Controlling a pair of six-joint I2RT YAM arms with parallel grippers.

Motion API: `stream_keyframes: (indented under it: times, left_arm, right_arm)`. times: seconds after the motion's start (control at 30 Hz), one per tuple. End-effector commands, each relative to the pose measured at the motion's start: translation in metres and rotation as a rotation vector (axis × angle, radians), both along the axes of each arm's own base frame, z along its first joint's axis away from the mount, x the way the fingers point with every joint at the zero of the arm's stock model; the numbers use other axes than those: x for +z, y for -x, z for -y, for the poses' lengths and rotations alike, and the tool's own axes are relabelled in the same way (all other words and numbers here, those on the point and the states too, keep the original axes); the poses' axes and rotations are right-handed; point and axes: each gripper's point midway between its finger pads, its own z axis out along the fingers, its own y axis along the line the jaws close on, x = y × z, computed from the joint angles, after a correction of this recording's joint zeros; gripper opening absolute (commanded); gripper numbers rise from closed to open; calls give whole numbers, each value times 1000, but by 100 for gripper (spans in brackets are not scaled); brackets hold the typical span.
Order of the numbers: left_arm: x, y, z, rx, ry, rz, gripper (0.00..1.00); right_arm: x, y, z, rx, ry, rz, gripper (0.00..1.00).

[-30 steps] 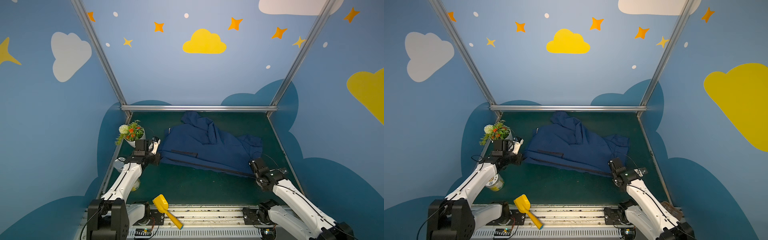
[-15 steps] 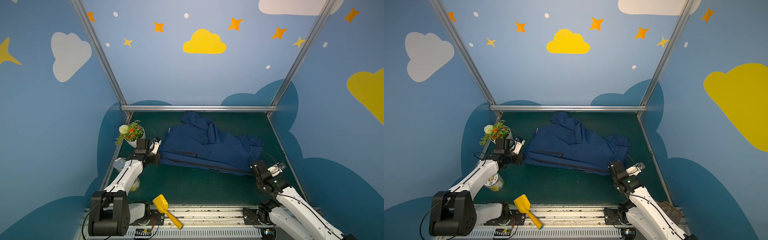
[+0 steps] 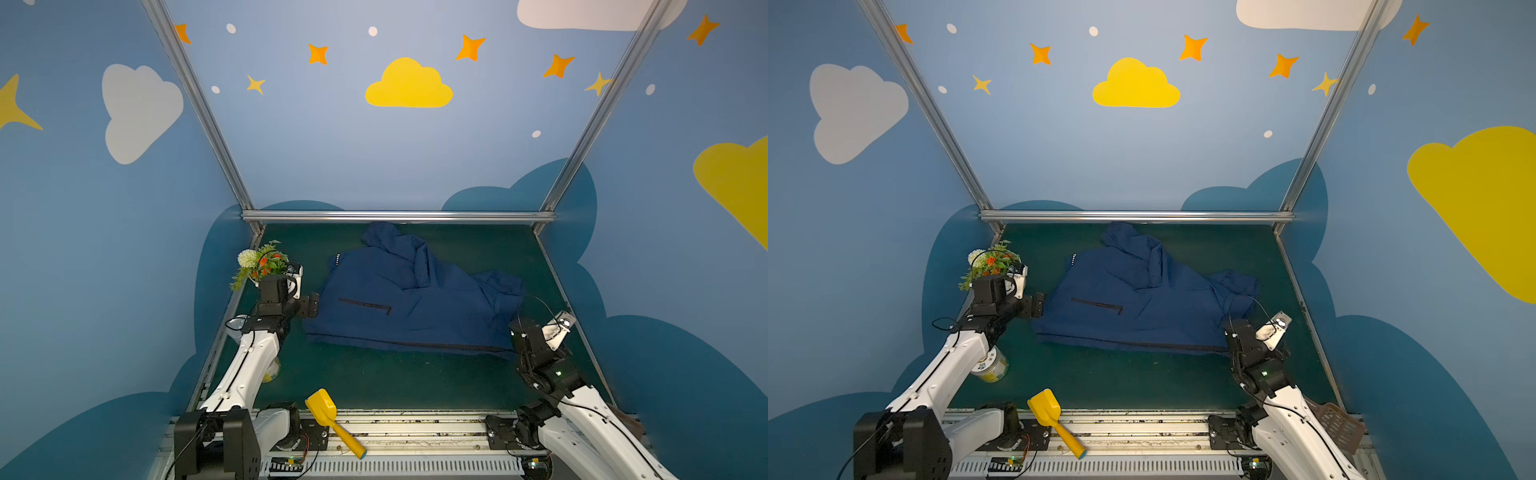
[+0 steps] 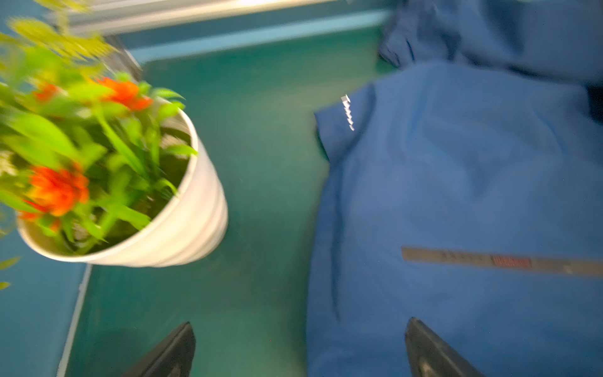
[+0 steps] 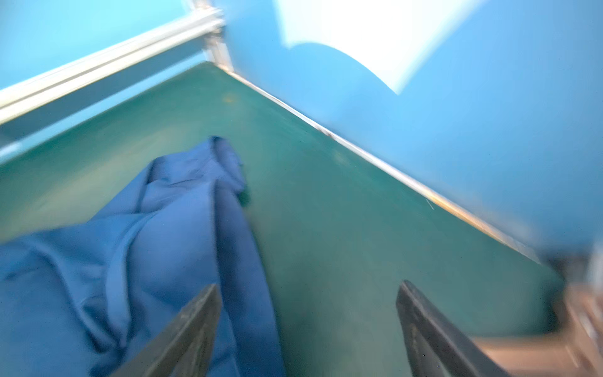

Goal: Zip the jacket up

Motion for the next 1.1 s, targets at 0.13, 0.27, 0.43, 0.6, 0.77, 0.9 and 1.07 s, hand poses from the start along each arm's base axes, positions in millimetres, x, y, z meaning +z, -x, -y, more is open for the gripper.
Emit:
stream_keyframes:
  times: [0.13, 0.27, 0.43, 0.6, 0.77, 0.9, 1.07]
  left_arm:
    - [14, -25, 1, 59, 108, 154, 99]
    - [6, -25, -1, 86, 128, 225, 100]
    - [1, -23, 4, 29, 102, 294, 100]
    - [-6, -25, -4, 81, 107, 319, 100]
    - [-20, -25, 5, 38, 141, 336, 100]
    - [-46, -20, 0, 68, 139, 389, 99]
    - [-60, -39, 12, -6, 141, 320, 99]
  right_arm:
    - [1, -70, -46, 342, 185, 24, 85]
    - [-14, -89, -53, 396, 216, 23, 86]
    - [-14, -115, -52, 425, 252, 85, 86]
    - [-21, -136, -49, 469, 216, 140, 87]
    - [-34, -141, -54, 524, 186, 131, 87]
    - [-45, -146, -48, 530, 154, 143, 87]
    - [-52, -157, -46, 542, 90, 59, 87]
